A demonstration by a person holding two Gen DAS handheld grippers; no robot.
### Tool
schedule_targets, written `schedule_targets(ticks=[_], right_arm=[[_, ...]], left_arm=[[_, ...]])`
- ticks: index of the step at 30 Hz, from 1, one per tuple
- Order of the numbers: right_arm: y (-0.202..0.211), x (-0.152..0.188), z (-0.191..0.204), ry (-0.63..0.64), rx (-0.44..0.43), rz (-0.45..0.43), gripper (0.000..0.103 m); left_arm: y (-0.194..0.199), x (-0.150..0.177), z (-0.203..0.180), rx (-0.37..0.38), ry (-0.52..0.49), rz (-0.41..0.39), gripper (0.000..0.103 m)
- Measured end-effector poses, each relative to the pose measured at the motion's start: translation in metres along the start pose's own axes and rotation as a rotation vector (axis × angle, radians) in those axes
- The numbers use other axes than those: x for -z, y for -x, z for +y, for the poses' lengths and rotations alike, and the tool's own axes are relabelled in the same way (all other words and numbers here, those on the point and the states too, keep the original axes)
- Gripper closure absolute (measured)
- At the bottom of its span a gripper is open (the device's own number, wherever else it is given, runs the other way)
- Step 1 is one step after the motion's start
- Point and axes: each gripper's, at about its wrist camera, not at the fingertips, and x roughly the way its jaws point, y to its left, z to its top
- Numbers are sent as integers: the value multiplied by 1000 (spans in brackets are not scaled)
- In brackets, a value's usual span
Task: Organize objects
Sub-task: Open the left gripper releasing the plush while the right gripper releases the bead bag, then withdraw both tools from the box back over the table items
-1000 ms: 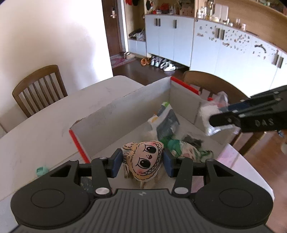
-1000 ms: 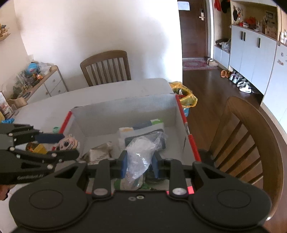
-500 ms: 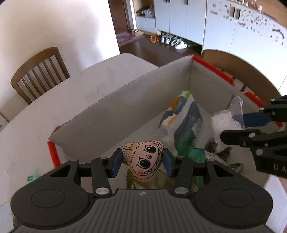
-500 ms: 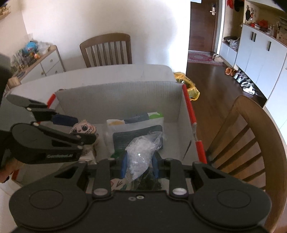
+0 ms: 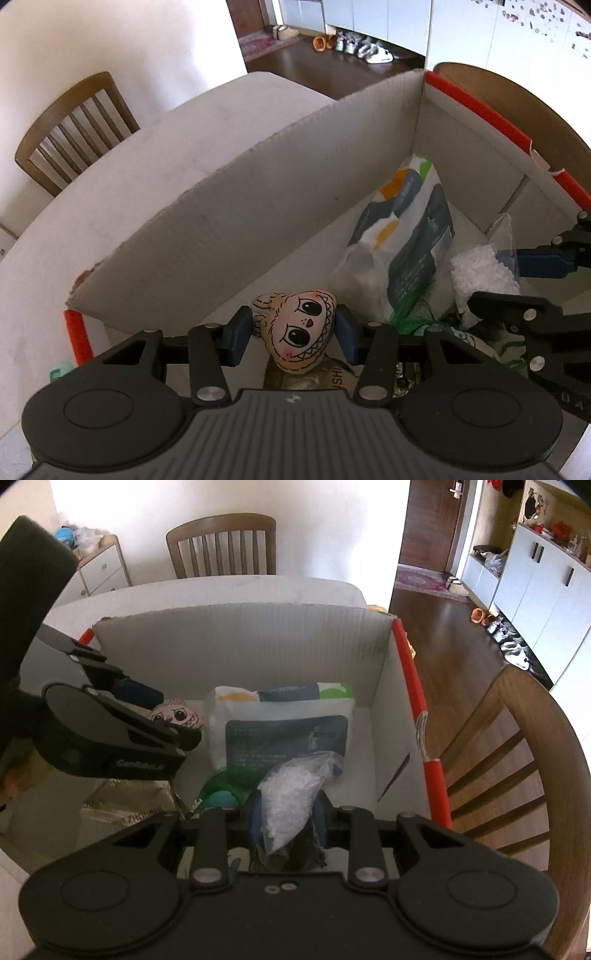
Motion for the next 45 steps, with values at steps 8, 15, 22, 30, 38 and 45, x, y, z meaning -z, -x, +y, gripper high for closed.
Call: schedule_targets(ticks=[8,15,22,30,38,45], right_arm=[[5,-1,2,7,-14,12,72],[16,4,-1,11,-27,7,68],[33,5,-1,-4,-49,-30,62],[60,1,0,-15,-71,-85,61],[90,1,8,-14,-100,-144,60],[111,3,19,-40,-123,-192,60]], left_arm=[[1,3,-3,9,1,4,52],[12,7,-2,17,16,-25,47],[31,14,1,29,41,-58,45],[70,30,9,54,87,-141,45],[115,51,17,79,122,-237,45],[150,69,30,98,150,-319,45]])
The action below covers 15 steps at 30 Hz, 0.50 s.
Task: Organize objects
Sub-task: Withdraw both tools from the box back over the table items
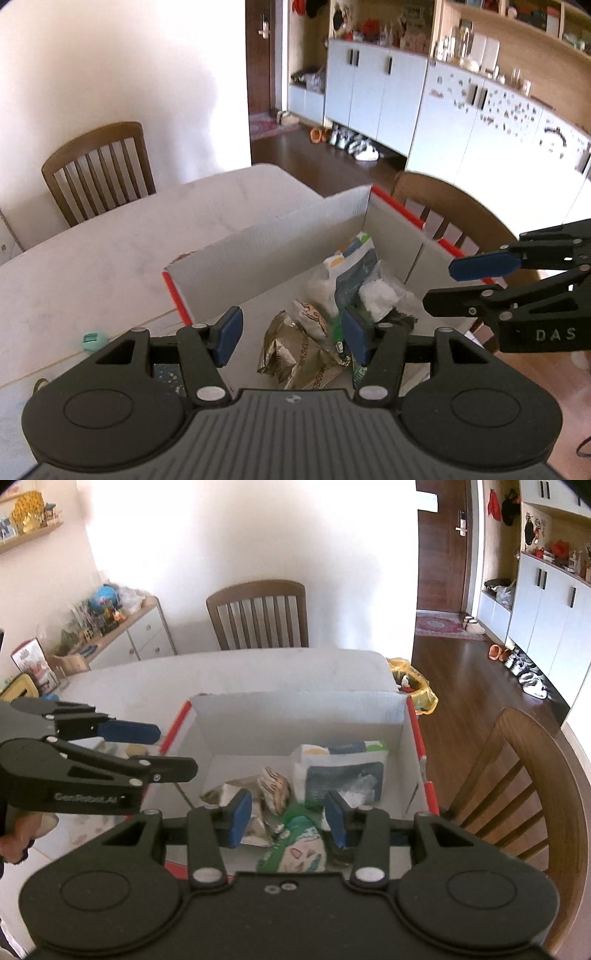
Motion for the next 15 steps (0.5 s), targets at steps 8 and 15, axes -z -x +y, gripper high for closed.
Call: schedule_targets(ticks=[8,15], right_arm=[[11,-2,22,-19,-5,-42,55],[11,1,46,-25,6,-65,40]], left_arm=[[36,8,22,-13,51,-62,42],[57,25,51,-21,98,-84,36]])
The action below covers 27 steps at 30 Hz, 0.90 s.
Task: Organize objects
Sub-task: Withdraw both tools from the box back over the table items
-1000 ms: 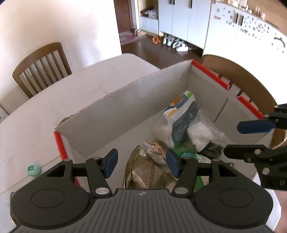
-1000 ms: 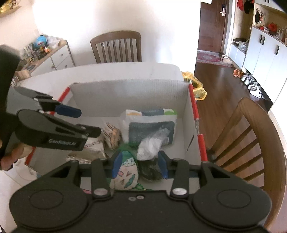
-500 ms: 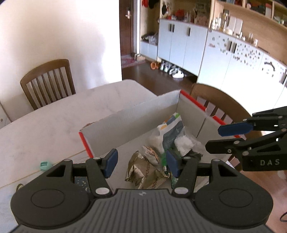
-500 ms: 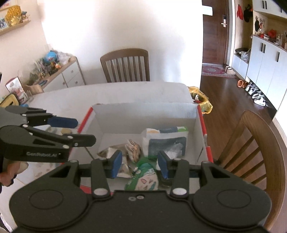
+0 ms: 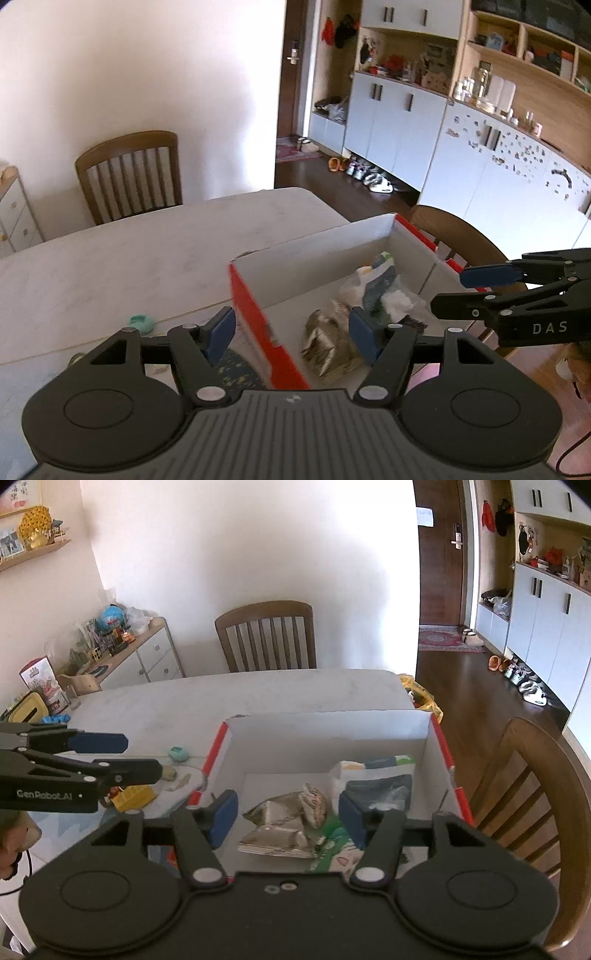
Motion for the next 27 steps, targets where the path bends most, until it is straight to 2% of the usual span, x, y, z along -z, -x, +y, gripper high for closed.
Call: schedule_targets(ticks=[2,6,10,13,16,18,22,27], right_arm=[[0,0,7,-5,-3,-5,38],[-1,0,24,-10,-12,-16,24],[-5,-1,42,-9,-19,-23,18],[-9,-1,57,-3,-27,-21,15],[-13,-1,71,5,-34,-20,7],[-15,0,80,10,-35,-21,6],[-23,0,98,11,-44,-6,6],[-32,-1,121,25,-57,13,6]], left_arm=[[5,3,10,-5,16,-5,32],[14,12,29,-14,49,-14,27],[23,20,46,-29,57,-18,20],[28,26,59,-28,66,-20,20],[32,31,72,-35,72,-20,19],[34,35,81,-38,77,-21,17],[38,43,99,-41,91,-24,2],[43,53,124,-57,120,-37,0]])
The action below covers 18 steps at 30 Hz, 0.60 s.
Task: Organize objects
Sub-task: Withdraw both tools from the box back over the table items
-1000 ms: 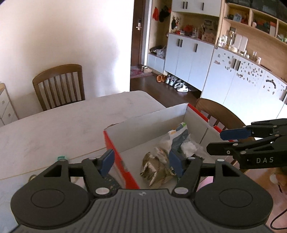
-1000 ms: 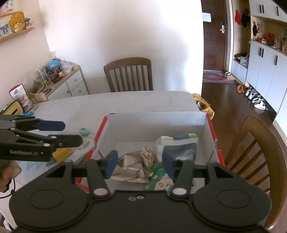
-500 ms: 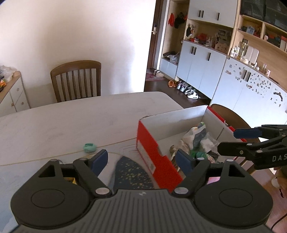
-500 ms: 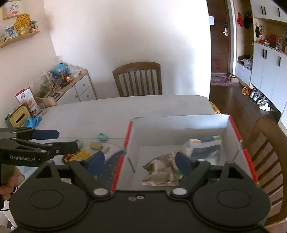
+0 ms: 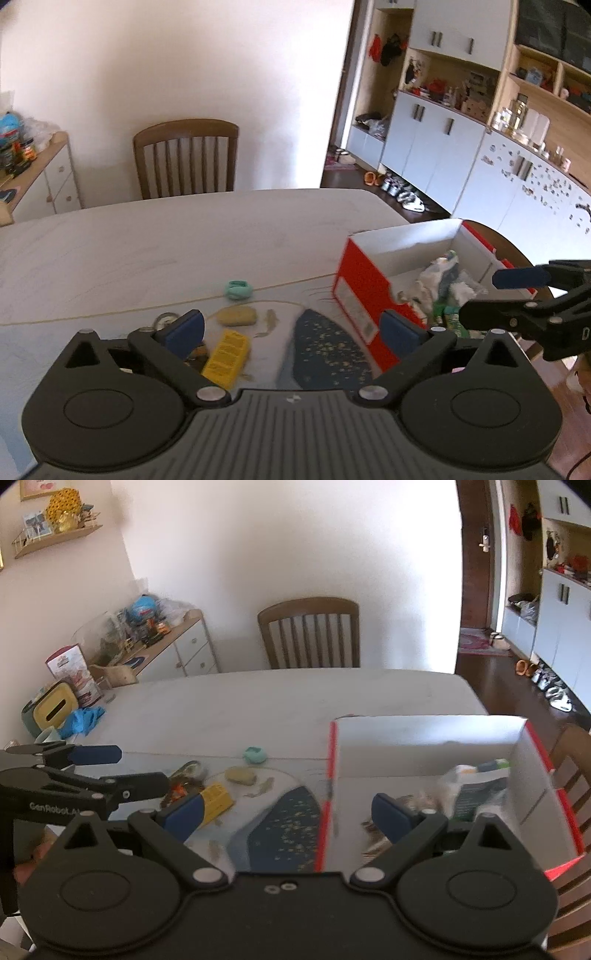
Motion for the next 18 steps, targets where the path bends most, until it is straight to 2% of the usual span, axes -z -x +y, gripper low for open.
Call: schedule_targets(ticks=[3,9,18], right_arm=[[-8,-1,15,15,-9,8,6],[-27,-4,43,37,-23,29,6],[-65,-11,67,43,-24,91,6]], left_arm=[[1,4,20,1,28,0,0],[-1,18,61,-57,61,9,0],[-17,37,102,-65,48,35,0]])
